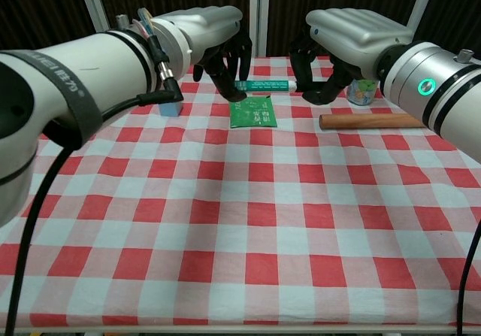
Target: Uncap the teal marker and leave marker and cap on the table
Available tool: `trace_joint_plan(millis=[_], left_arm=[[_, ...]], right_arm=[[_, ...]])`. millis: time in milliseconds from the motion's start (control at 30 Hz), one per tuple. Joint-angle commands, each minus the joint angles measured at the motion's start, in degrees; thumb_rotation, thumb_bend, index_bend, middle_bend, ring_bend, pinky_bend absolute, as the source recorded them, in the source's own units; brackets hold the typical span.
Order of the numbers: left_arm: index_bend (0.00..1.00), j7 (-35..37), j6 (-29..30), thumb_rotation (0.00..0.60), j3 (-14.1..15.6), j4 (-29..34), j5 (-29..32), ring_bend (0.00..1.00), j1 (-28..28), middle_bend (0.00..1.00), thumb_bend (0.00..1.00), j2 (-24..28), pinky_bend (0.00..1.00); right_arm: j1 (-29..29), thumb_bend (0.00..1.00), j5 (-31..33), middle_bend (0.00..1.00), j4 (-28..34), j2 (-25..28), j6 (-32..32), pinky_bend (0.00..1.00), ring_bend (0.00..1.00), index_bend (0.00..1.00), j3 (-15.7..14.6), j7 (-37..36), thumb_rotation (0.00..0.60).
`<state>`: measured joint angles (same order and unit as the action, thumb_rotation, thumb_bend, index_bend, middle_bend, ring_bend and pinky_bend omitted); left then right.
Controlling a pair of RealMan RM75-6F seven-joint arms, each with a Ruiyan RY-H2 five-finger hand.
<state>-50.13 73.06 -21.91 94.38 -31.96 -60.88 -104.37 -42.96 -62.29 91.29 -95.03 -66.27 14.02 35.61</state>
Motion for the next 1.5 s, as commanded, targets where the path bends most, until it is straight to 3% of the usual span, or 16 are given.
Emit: trace_joint_plan(millis=[33,400,733,967,1500], left_arm=[[0.57,0.1,0.0,0.600,0.3,0.2,0.0,0.51,0.2,0.56,0.35,0.3,0.62],[0.57,0.8,0.5,0.600,1.0,1.5,-0.6,0.51,1.0,0.56,0.34,1.7,0.62],[0.57,4.4,0.5,0.600,4.0,1.7,-2.4,0.51,4.4,0.56,0.35,3.8,0.61],[0.56,9.9,-1.5,0.600,7.9,-1.6,-5.3,0.51,8.1,0.56,0.35,3.3,0.61],[0.56,14.2,-6.8,0.600,10.0,-12.0,-8.5,0.50,10.4,0.56,0.35,-2.1,0.60]], right_arm=[[0.1,0.25,-0.6,0.61,0.0,-0.1,-0.8,0.30,0.34,0.68,0.0,0.1,0.600],[0.6,0.35,-1.1,0.70,-1.4,-1.0,-2.8,0.38,0.43,0.80,-0.3,0.7,0.600],[3.2,0.37,-2.3,0.71,-1.9,0.2,-4.3,0.38,0.43,0.81,-2.5,-1.3,0.600],[6.1,0.36,-1.8,0.71,-5.0,0.8,-3.2,0.38,0.43,0.81,-5.3,-4.3,0.600],[6.9,0.33,-1.4,0.68,-14.1,-3.4,3.0,0.32,0.42,0.78,-7.0,-8.2,0.600]])
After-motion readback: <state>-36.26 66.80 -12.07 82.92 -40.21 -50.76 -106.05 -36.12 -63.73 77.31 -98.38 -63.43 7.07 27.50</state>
